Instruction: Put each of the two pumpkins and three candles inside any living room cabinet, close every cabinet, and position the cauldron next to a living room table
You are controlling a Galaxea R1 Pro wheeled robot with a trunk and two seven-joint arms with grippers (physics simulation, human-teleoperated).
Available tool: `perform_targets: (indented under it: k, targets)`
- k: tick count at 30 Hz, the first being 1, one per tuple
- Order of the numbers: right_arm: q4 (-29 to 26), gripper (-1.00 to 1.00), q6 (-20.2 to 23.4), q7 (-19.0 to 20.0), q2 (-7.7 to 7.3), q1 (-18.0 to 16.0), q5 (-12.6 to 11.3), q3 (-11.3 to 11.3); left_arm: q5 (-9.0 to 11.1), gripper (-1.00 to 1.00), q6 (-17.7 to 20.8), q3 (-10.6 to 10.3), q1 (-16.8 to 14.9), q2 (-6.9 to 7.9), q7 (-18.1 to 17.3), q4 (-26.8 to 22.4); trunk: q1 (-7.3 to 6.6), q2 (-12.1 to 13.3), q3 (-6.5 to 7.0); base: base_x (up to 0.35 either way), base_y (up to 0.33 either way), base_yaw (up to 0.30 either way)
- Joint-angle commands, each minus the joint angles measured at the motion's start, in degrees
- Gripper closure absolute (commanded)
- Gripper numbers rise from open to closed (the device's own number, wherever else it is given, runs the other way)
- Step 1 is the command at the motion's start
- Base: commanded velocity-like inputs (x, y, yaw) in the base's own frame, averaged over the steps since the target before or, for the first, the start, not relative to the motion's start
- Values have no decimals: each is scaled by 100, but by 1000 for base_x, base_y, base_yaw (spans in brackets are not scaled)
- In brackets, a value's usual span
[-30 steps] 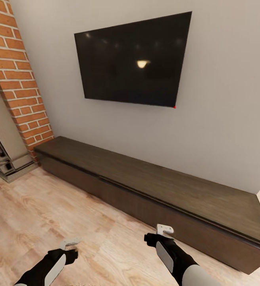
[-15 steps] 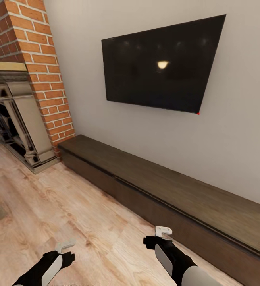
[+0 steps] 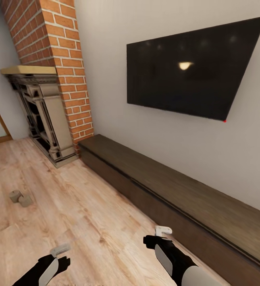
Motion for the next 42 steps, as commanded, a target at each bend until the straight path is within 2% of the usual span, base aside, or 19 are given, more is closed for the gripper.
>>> perform_targets:
  k: [1,6,9,15,31,38,42]
  targets:
    - [-11,-100,20,-49,-6,-3,-49,56,60,-100,18,-45,-2,10,49,-12,-23,39,13,0,0,290]
    - [-9,-100,11,-48,-6,-3,-49,68,60,-100,14,-36,-2,17,57,-11,-133,239,103,0,0,290]
    - [-9,-100,9,-48,-6,-3,-49,69,60,-100,8,-6,-2,23,75,-11,-133,239,103,0,0,290]
    - [-9,-100,3,-48,-6,-3,-44,69,60,-100,-227,194,-2,17,116,-5,-133,239,103,0,0,290]
    - [-9,-100,-7,-48,-9,-3,-40,85,53,-100,-351,214,-2,7,120,-5,-133,239,103,0,0,290]
    - [134,-100,-249,-52,-8,-3,-47,423,46,-100,-356,220,-2,7,111,-8,-133,239,103,0,0,290]
    - [202,-100,-332,-48,-6,-3,-48,502,43,-100,-357,215,-2,7,111,-6,-133,239,103,83,0,290]
